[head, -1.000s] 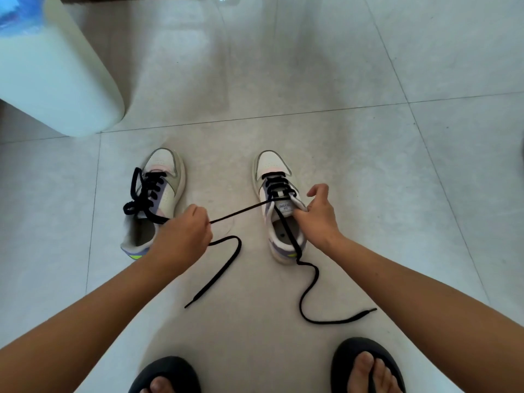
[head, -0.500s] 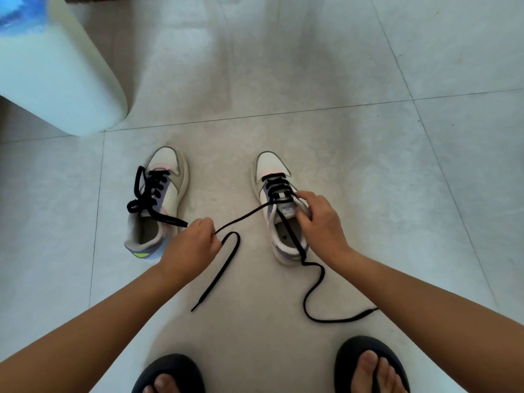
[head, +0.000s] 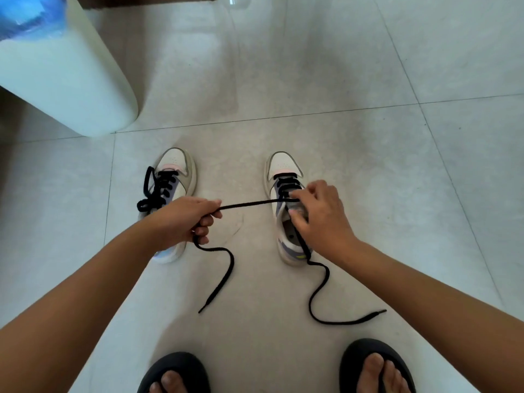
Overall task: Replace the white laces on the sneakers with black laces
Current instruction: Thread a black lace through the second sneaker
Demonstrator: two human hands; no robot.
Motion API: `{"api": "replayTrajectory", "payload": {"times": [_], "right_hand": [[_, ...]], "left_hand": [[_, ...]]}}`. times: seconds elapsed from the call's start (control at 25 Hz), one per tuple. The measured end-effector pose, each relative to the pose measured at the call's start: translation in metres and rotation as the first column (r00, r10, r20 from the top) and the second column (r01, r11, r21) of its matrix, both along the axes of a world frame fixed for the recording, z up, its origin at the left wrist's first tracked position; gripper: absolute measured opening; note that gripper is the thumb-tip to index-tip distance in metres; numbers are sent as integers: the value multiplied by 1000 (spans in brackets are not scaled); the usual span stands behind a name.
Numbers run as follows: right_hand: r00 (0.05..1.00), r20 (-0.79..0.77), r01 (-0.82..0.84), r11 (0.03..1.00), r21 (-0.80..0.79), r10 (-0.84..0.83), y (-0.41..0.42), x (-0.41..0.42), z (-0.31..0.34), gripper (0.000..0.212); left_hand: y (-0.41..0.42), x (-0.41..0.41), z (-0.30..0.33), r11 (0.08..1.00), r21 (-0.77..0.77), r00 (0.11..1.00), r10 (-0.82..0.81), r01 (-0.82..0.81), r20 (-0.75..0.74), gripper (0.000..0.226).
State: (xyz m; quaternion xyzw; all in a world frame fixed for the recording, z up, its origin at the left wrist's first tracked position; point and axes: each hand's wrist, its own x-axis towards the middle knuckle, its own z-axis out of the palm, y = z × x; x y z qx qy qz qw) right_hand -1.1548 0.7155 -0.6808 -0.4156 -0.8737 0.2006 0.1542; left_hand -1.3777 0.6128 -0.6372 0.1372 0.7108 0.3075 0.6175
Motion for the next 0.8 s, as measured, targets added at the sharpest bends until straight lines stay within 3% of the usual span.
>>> {"api": "replayTrajectory", "payload": {"times": [0.04,0.12,0.24,0.32,0.36,0.4,0.48,0.56,0.6,0.68,0.76,0.8], "right_hand": [[992,-33,-116,983,145,122,3,-8,1,34],[936,-13,-335,900,279,352,3,-34,5,38],[839,47,-523,780,343,542,-1,-67,19,10],[934,-68,-336,928,162,350,19,-66,31,13],[985,-95,-151,988,-39,146,35,-59,33,15],[993,-104,31,968,-249,-59,54,-49,32,17],[900,-118,278,760,-588,-421,87,-25,30,14],[762,-90,376,551,-744,-642,104,-6,27,14],[718,-75,395,494,-774,-692,107,0,26,17],[706,-89,372,476,-797,-702,107,1,25,16],[767,-163,244,516,-821,-621,96,-14,32,9],[816,-202,151,538,-829,-541,86,-26,39,17]], "left_hand": [[0,-1,3,999,43,1000,-1,1,0,29],[3,2,12,992,124,998,-42,36,46,27],[2,10,25,976,171,987,-150,138,57,28],[-6,7,26,977,160,989,-147,144,8,29],[-13,4,23,982,149,993,-118,116,0,29],[-20,0,20,989,136,998,-68,66,14,29],[-36,-9,13,994,101,997,45,-51,69,30],[-50,-19,8,991,72,989,106,-114,100,30],[-55,-24,5,990,64,987,115,-123,109,31],[-62,-32,3,986,71,978,139,-151,155,32],[-61,-34,4,981,123,966,122,-152,226,28],[-59,-31,5,981,155,967,75,-115,245,31]]}}
